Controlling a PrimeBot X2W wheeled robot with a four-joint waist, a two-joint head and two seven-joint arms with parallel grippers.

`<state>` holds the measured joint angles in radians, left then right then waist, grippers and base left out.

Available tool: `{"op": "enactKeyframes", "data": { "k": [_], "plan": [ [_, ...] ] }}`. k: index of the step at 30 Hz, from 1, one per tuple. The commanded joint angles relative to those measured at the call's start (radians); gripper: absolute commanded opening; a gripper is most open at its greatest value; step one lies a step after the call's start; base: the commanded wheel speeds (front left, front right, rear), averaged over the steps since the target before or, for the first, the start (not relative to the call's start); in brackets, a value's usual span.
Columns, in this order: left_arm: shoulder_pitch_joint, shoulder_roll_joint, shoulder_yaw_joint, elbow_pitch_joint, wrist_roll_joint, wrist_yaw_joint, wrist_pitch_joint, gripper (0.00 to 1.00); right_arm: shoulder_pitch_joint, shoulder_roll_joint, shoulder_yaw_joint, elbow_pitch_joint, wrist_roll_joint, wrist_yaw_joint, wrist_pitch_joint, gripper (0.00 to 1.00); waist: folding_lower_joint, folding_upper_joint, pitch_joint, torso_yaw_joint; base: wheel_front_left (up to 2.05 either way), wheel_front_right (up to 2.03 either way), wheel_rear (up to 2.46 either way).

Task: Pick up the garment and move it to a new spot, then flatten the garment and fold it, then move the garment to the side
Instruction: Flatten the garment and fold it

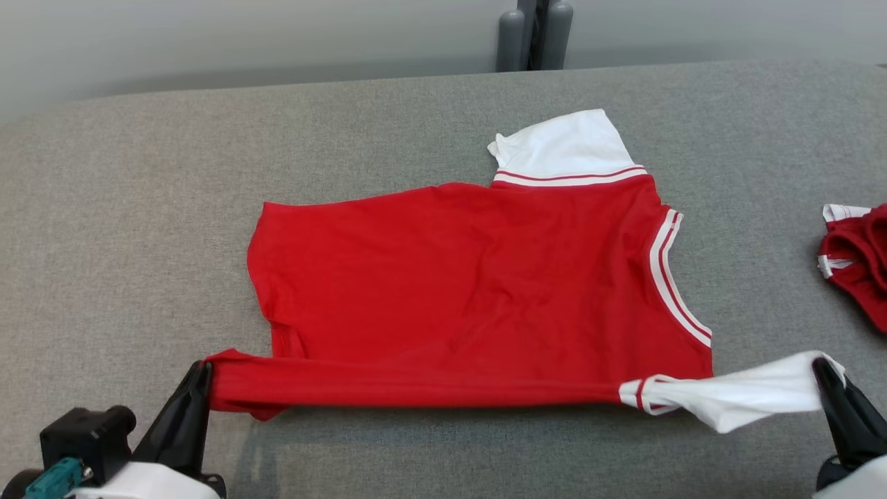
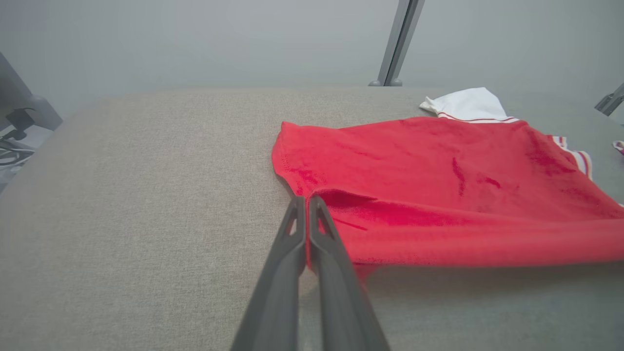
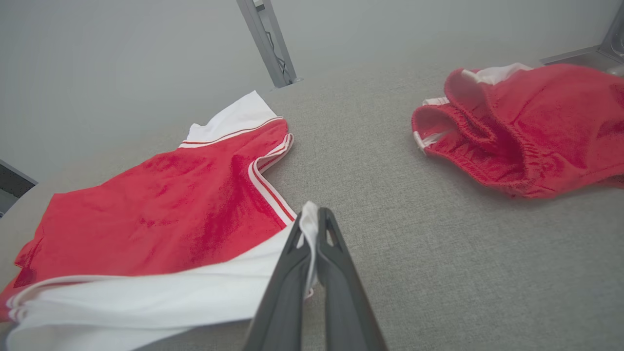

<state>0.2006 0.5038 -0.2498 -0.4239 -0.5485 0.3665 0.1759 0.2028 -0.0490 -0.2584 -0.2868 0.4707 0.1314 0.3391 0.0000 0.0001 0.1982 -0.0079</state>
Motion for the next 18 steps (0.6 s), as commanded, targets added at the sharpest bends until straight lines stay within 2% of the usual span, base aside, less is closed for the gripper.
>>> {"op": "enactKeyframes", "data": {
  "k": [1, 7, 18],
  "plan": [
    [-0.034, 0.01, 0.002, 0.013, 0.004, -0.009, 0.003, 0.0, -0.033, -0.005, 0.01, -0.002, -0.025, -0.001, 0.007, 0.0, 0.0, -0.0001, 0.018, -0.001, 0.0, 0.0, 0.0],
    [-0.139, 0.005, -0.023, 0.091, -0.007, -0.056, 0.021, 0.0, -0.182, -0.004, 0.11, 0.061, -0.091, -0.001, 0.042, 0.0, 0.0, -0.0001, 0.088, -0.003, 0.0, 0.0, 0.0],
    [-0.241, -0.037, -0.062, 0.244, -0.045, -0.12, 0.007, 0.0, -0.338, -0.023, 0.166, 0.241, -0.119, -0.001, 0.021, 0.0, 0.0, -0.0001, 0.173, 0.01, 0.0, 0.0, 0.0]
  ]
}}
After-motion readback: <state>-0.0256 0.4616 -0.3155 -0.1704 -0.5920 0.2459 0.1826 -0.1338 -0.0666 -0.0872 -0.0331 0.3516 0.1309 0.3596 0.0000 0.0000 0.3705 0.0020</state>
